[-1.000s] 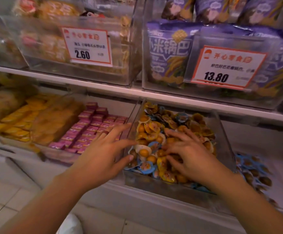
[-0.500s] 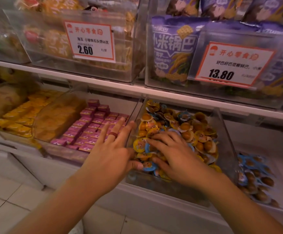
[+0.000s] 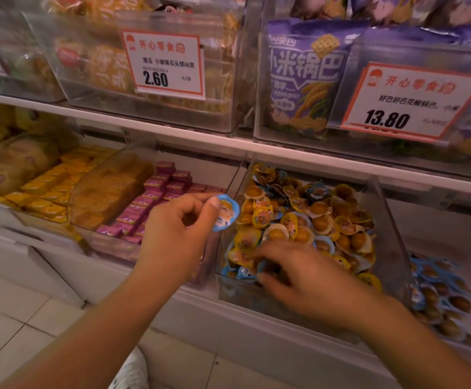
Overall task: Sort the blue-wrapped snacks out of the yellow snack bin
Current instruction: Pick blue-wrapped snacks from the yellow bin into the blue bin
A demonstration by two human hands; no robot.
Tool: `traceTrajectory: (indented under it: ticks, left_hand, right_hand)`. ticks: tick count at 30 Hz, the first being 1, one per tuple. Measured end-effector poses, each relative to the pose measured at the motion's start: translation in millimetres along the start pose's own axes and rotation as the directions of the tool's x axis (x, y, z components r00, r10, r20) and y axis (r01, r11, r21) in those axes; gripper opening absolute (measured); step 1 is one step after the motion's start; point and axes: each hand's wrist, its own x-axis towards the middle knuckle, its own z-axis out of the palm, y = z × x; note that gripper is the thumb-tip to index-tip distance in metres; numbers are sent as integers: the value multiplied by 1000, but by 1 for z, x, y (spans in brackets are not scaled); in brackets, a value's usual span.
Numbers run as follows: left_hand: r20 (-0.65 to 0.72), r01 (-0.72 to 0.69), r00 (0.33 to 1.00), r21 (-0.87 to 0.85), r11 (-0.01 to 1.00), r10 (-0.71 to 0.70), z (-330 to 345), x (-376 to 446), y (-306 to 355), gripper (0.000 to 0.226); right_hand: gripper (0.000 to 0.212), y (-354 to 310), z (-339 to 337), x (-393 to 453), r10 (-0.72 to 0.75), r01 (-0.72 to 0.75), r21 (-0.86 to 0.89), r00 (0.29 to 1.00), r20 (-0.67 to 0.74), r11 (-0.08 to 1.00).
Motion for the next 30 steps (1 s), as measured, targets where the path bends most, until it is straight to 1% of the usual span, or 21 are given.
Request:
traceTrajectory:
  ticks: [2,4,5,6,7,9,10,12,14,16,18,20,21,23,24,25,26,27,28,29,30]
  left_hand:
    - [-52,115,991,-183,976,-126,1,2,2,46]
    - [-10,242,961,-444,863,-275,2,2,6,41]
    - [34,291,946,-534,794,-323,2,2,9,38]
    - [64,317,937,-569,758,-344,3,1,10,36]
    - [84,334,932,-578,744,-353,4,1,10,35]
    - [86,343,930,-558,756,-358,6,1,10,34]
    - [78,339,931,-545,767,-357,7,1,8,32]
    - [67,323,939,-510,797,-337,8,0,7,32]
    - [60,283,956,-454,845,-288,8,-1,8,34]
    - [80,249,968,-388,888,-237,8,-3,11,33]
    - [113,215,976,-325,921,-188,9,-3,14,35]
    - [117,163,984,-296,941,-134,12,-4,17,38]
    - [111,139,988,-291,947,-111,15,-4,20,38]
    - [107,96,992,-261,961,-70,22,-7,24,35]
    - [111,74,993,-244,967,-48,27,-9,26,33]
    - [112,45,994,-226,973,-20,32,-12,27,32]
    - [109,7,994,-199,980,15,38,-14,27,32]
    - [105,-35,993,-165,986,53,44,-17,28,33]
    - [106,-71,991,-140,988,87,51,-20,28,35]
    - [111,-97,987,-134,986,112,58,-22,28,36]
    - [121,-112,984,-144,983,130,65,-24,29,35]
  right_hand:
    - [40,-4,8,0,-6,9,-30,997,83,1000]
    - [50,-6,10,1,0,2,-11,993,122,1000]
    - [55,-6,10,1,-4,6,-17,991,134,1000]
    - [59,-6,11,1,-6,12,-40,989,147,999]
    - [64,-6,12,1,-6,18,-76,987,161,997]
    - [70,-8,16,4,7,26,-177,983,186,984]
    - [67,-10,18,6,12,30,-226,984,179,974]
    - [55,-12,20,12,-3,46,-294,989,145,955]
    - [45,-12,20,15,-14,51,-286,991,130,957]
    - [35,-8,16,13,-16,37,-183,993,117,982]
    - [27,-4,10,9,25,-29,38,994,107,999]
    - [20,-4,5,3,97,-121,270,990,101,955]
    - [15,-5,2,1,136,-152,370,988,68,917]
    - [10,-6,-2,0,254,-170,555,964,-77,814]
    - [8,-6,-5,-1,352,-173,644,922,-160,746]
    - [5,-5,-9,-1,472,-170,748,856,-210,642]
    - [4,-3,-13,-2,587,-150,864,787,-190,481]
    - [9,-2,-18,-2,662,-115,957,744,-95,266]
    - [17,-1,-22,-4,678,-80,996,734,36,34]
    - [25,-1,-27,-6,647,-55,985,748,148,-162]
    - [31,-1,-31,-10,594,-46,953,773,223,-299]
